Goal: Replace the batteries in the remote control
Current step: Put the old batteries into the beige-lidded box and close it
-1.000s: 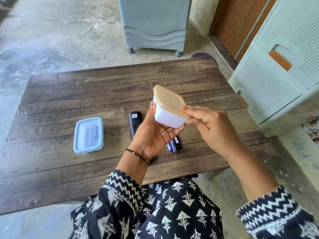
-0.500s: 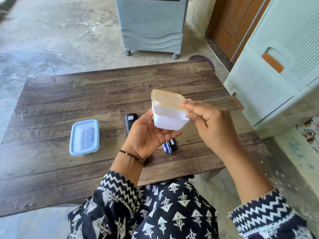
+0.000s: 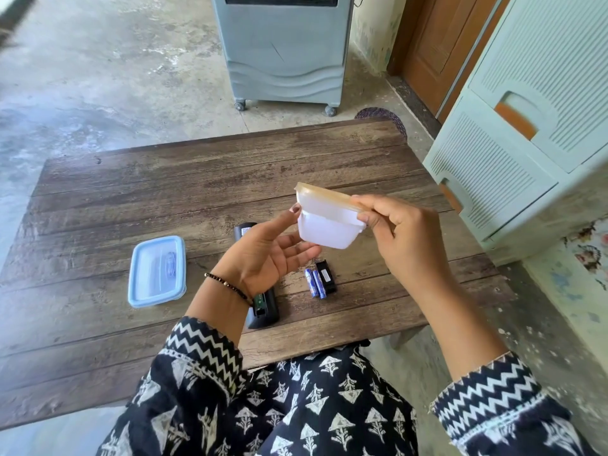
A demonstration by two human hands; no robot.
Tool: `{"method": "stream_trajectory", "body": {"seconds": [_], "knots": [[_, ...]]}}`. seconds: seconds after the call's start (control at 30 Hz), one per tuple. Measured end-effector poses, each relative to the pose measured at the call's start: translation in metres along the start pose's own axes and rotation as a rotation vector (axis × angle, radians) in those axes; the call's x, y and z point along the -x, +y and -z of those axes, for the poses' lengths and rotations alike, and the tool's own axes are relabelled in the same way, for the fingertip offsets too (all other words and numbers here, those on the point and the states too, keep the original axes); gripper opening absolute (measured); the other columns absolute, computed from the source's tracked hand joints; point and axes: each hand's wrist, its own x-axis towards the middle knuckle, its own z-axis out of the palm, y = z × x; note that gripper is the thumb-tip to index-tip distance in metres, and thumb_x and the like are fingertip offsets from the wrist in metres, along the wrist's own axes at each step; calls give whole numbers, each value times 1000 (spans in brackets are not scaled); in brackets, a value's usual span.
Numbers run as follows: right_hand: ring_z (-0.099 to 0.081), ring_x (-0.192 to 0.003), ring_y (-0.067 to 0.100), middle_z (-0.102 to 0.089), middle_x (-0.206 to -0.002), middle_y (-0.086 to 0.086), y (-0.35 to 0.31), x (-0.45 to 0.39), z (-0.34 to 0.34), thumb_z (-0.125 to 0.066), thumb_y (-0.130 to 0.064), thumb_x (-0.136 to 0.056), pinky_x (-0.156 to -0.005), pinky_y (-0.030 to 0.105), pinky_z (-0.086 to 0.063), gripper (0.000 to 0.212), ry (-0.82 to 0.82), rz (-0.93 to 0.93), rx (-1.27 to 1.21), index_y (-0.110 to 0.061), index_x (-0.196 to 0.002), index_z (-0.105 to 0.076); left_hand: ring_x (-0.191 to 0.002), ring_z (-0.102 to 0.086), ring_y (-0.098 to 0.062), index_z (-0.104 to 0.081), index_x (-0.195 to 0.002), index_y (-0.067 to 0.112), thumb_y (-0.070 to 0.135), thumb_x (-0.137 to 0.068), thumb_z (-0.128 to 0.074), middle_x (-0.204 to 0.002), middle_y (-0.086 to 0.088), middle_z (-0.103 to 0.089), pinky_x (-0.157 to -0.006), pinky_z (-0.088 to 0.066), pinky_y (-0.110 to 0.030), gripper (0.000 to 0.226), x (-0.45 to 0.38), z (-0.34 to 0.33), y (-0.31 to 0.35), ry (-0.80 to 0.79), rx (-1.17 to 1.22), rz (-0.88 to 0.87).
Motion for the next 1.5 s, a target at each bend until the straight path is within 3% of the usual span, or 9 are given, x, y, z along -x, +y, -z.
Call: {"method": "stream_trajectory", "body": {"seconds": [0.17,0.37,0.6,0.77,1.03,1.2,1.33,1.43,1.5], "knots": [[-53,-87,-1,-67,-96,3,3,-6,-1,-62,-1,-83,-76,-1,-38,19,126,-69,-54,-5,-99,-71,-87,-64,-33,-54,-78,4,4,-80,-57,-103,-21,-62,-74,-57,-38,3,-6,-5,4,49,-127,30],[-61,-74,15,-65,-80,2,36,-23,-13,-60,-7,-87,-76,33,-55,15,328,-556,-415,-14,-96,-70,-78,-64,-30,-55,-99,-7,-3,-80,-58,-95,-13,-63,-76,-56,-38,20,-26,-11,13,182,-417,8],[-66,-77,16,-67,-86,4,49,-48,-3,-57,-8,-90,-71,30,-59,10,352,-707,-491,-13,-87,-65,-75,-65,-28,-59,-75,-1,-3,-84,-53,-76,-10,-69,-72,-57,-36,10,-25,-4,22,126,-356,17],[-63,-61,21,-57,-68,9,53,-40,-8,-58,0,-87,-60,30,-59,8,259,-1023,-784,-4,-80,-58,-82,-62,-30,-55,-90,-4,-7,-83,-52,-95,-19,-60,-61,-60,-33,9,-30,-6,16,195,-166,21],[-69,-65,24,-65,-83,17,58,26,-20,-55,-3,-89,-50,24,-56,6,139,-1324,-1087,2,-86,-56,-83,-62,-25,-53,-94,1,-6,-85,-50,-96,-16,-61,-79,-52,-32,12,-37,0,2,298,-266,50],[-68,-73,29,-66,-89,21,46,38,-14,-53,-2,-90,-55,27,-59,5,108,-1326,-1038,1,-88,-56,-79,-60,-23,-52,-101,-3,0,-87,-53,-104,-19,-59,-65,-54,-25,15,-39,-1,3,450,-433,-27],[-70,-73,27,-69,-91,17,27,54,-12,-56,1,-88,-58,29,-59,12,83,-1243,-861,-3,-98,-62,-81,-55,-24,-55,-87,4,8,-85,-57,-91,-17,-59,-78,-51,-35,6,-34,1,-3,463,-618,-57],[-68,-69,14,-71,-88,-1,10,63,-19,-62,-6,-85,-58,29,-58,18,-70,-859,-402,-21,-93,-68,-62,-51,-13,-52,-95,9,12,-84,-58,-78,-2,-56,-56,-45,-23,13,-18,0,-16,505,-887,-214],[-59,-71,7,-64,-86,-12,1,59,-22,-67,-15,-82,-59,21,-50,22,-295,-521,-128,-25,-102,-68,-67,-54,-5,-53,-101,14,13,-83,-59,-83,6,-58,-59,-46,-14,19,-2,-3,-25,548,-1041,-399]]}}
